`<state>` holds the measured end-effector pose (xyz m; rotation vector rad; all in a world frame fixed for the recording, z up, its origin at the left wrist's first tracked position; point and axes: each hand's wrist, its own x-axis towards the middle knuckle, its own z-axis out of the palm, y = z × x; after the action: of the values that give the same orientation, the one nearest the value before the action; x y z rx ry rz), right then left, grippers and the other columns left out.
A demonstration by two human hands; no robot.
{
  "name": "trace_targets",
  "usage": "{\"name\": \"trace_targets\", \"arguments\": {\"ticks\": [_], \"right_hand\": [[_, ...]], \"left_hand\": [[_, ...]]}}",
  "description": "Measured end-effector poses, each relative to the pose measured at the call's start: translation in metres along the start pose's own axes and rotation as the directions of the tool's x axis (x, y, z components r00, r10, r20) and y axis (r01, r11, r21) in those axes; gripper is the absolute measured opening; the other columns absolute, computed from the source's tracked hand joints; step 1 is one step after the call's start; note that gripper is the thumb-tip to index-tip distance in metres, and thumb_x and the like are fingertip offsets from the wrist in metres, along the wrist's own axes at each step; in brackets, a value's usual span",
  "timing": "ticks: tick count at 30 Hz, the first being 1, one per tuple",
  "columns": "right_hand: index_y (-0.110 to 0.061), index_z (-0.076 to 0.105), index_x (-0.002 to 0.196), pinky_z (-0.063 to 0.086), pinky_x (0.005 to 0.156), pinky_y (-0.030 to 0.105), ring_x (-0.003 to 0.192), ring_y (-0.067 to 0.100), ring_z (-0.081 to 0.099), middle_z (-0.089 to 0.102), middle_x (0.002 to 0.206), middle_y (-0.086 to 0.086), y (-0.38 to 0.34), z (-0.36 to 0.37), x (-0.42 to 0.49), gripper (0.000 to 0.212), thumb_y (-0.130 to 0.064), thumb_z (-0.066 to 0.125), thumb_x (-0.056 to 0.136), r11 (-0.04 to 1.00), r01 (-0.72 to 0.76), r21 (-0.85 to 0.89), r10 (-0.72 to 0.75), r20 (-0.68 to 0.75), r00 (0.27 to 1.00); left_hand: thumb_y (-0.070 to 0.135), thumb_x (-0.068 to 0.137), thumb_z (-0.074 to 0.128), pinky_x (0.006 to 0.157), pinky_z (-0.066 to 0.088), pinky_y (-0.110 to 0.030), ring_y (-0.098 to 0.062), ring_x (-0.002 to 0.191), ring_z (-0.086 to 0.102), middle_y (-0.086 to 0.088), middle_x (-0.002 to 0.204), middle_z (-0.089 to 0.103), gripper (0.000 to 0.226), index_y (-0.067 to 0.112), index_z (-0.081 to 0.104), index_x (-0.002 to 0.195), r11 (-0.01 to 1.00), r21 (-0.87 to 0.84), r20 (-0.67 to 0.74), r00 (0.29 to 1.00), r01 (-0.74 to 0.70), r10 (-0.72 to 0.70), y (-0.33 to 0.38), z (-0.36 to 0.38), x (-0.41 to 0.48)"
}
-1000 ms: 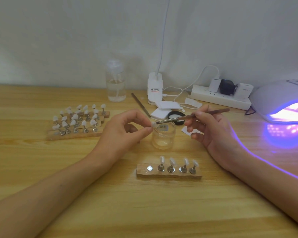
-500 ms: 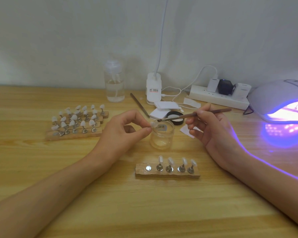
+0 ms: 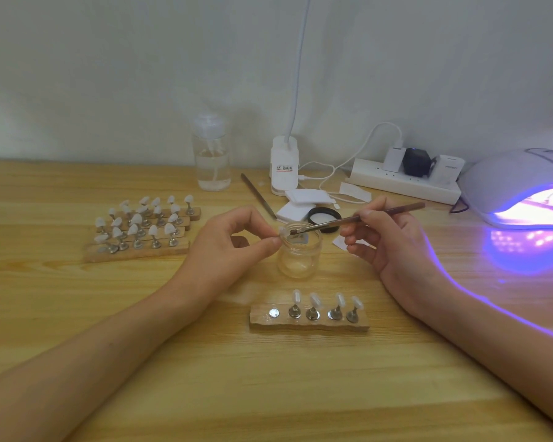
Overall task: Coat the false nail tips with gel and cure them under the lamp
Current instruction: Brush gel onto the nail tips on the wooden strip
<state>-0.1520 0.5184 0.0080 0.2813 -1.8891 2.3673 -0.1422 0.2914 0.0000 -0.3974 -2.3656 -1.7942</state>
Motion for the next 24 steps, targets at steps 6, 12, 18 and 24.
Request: {"name": "trace_targets", "arguments": {"ticks": [6,12,18,24], "right_hand": [[-0.015,0.056,0.079,0.053,0.059,0.023,0.065,0.014,0.064,0.068,0.073,0.008,-0.0003,0.0017,-0.0015,0.019,-0.01,0.054,0.097,1.0,0.018,-0.018,-0.017,0.059,0.998],[-0.017,0.057,0.076,0.053,0.058,0.023,0.064,0.013,0.063,0.067,0.072,0.008,-0.0019,0.0011,-0.001,0.025,-0.009,0.05,0.099,1.0,0.017,0.017,-0.018,0.035,0.999],[-0.013,0.055,0.08,0.053,0.057,0.023,0.064,0.014,0.063,0.068,0.071,0.008,-0.0005,0.0015,-0.0002,0.02,-0.007,0.05,0.099,0.999,0.011,-0.031,-0.011,-0.001,1.0],[-0.014,0.054,0.08,0.051,0.055,0.021,0.065,0.015,0.063,0.068,0.072,0.007,-0.0022,0.0032,-0.0022,0.02,-0.009,0.049,0.099,0.999,0.033,-0.041,-0.032,0.039,0.999]], "left_hand": [[0.02,0.083,0.075,0.06,0.044,-0.017,-0.016,0.062,0.052,0.012,0.09,0.071,0.017,0.026,0.063,0.072,1.0,0.017,0.004,1.0,0.019,-0.019,0.002,0.0005,0.0006],[0.019,0.083,0.075,0.054,0.04,-0.014,-0.012,0.056,0.047,0.015,0.082,0.068,0.02,0.027,0.063,0.07,1.0,0.006,0.016,1.0,0.016,-0.016,0.0026,0.0001,0.0003],[0.018,0.083,0.076,0.054,0.039,-0.012,-0.008,0.053,0.045,0.014,0.082,0.068,0.021,0.028,0.063,0.069,1.0,-0.005,0.018,1.0,0.003,-0.003,0.0018,-0.0002,0.0012],[0.018,0.083,0.076,0.055,0.04,-0.014,-0.01,0.055,0.045,0.015,0.083,0.068,0.022,0.029,0.062,0.069,1.0,0.002,0.018,1.0,-0.01,0.01,0.0017,-0.0005,0.0008]]}}
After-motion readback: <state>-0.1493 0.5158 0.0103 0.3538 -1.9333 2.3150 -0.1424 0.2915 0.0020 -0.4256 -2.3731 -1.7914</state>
